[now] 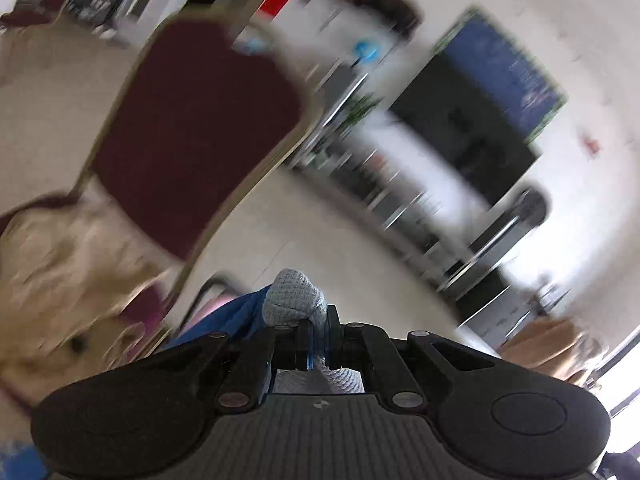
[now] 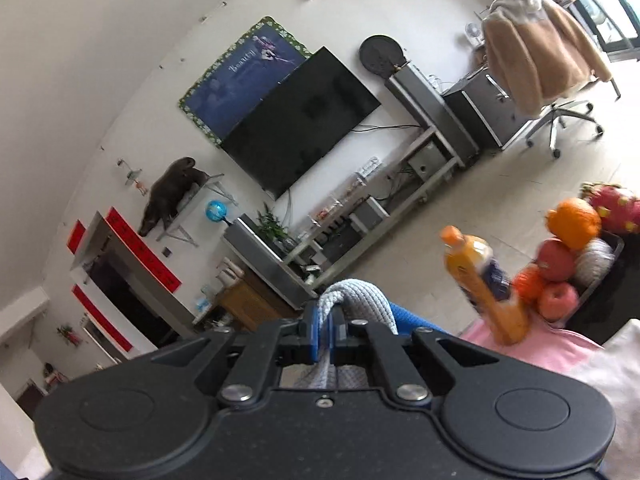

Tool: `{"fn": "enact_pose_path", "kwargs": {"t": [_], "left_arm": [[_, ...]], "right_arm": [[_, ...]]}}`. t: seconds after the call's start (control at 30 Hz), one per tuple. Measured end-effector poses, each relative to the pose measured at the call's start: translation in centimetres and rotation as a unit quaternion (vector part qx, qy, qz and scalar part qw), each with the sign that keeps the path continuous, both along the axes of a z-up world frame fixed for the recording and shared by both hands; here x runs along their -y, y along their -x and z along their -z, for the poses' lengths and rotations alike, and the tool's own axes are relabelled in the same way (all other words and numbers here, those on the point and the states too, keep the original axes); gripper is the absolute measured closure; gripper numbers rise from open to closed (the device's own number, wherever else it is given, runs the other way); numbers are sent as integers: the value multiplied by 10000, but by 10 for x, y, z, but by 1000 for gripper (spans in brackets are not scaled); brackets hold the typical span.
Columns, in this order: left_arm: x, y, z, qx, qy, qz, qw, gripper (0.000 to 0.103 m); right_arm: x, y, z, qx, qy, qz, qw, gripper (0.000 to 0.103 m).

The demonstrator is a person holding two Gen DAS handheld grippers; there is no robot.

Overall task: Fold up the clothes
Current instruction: 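Lift the sweater again with both tools and lay it flat on the bed, then open both tools to release the sweater on the bed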

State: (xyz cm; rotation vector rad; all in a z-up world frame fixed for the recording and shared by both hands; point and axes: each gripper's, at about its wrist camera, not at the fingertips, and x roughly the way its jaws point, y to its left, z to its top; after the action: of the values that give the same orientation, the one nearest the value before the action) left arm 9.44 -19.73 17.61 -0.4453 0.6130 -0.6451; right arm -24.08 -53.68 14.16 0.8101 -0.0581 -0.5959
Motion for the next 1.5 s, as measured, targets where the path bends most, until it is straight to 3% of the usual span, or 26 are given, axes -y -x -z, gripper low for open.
{"fn": "enact_pose_path", "kwargs": {"t": [0.07, 0.2, 0.27, 0.43, 0.5, 0.6, 0.63, 0.67, 0.73, 0.83, 0.93, 1.07, 1.13, 1.17, 1.27, 1.37, 1.5], "left_arm": [[-4, 14, -19, 511, 184, 44, 9985, 100], [-14, 31, 9, 517, 42, 140, 9986, 100], [-17, 30, 44, 303, -125, 151, 9993, 100], [-20, 33, 176, -639, -883, 114, 9940, 100], [-17, 35, 238, -1047, -1360, 39, 9852, 100], [-8, 30, 332, -1819, -2277, -134, 9565, 100], [-8, 31, 355, -2036, -2470, -215, 9472, 100], [-10, 32, 366, -2091, -2568, -287, 9432, 100], [-15, 32, 372, -2083, -2619, -347, 9417, 100], [-18, 30, 359, -1880, -2506, -331, 9491, 99], [-12, 35, 361, -1784, -2757, -296, 9441, 96], [-7, 54, 355, -1643, -3574, -118, 9193, 77], [-10, 67, 344, -1482, -3910, 16, 9084, 77], [-14, 76, 338, -1351, -3972, 124, 9076, 77], [-24, 100, 322, -978, -4001, 466, 9100, 77], [-11, 104, 316, -705, -3661, 878, 9237, 74], [27, 103, 319, -284, -3554, 1312, 9250, 64]], "right_arm": [[-6, 6, -13, 142, 369, 27, 9992, 98], [-12, 32, 3, 116, 618, -5, 9980, 98], [-9, 38, 40, -161, 411, -54, 9990, 98], [-13, 41, 155, -973, -149, -251, 9948, 98], [-18, 39, 210, -1400, -411, -317, 9888, 98], [-19, 27, 292, -2216, -993, -330, 9695, 98], [-18, 28, 311, -2415, -1132, -360, 9631, 98], [-20, 29, 316, -2495, -1172, -352, 9606, 98], [-23, 32, 327, -2654, -1252, -337, 9554, 98], [-27, 34, 335, -2795, -1279, -351, 9509, 98], [-30, 31, 335, -2824, -1289, -420, 9497, 98], [-26, 33, 334, -3023, -1347, -549, 9420, 93], [-27, 39, 332, -3140, -1460, -578, 9363, 79], [-28, 43, 330, -3190, -1531, -589, 9335, 78], [-41, 54, 321, -3147, -1653, -778, 9314, 77], [-50, 51, 310, -3023, -1494, -1082, 9352, 70], [-47, 13, 313, -3005, -1303, -1682, 9297, 60]]}}
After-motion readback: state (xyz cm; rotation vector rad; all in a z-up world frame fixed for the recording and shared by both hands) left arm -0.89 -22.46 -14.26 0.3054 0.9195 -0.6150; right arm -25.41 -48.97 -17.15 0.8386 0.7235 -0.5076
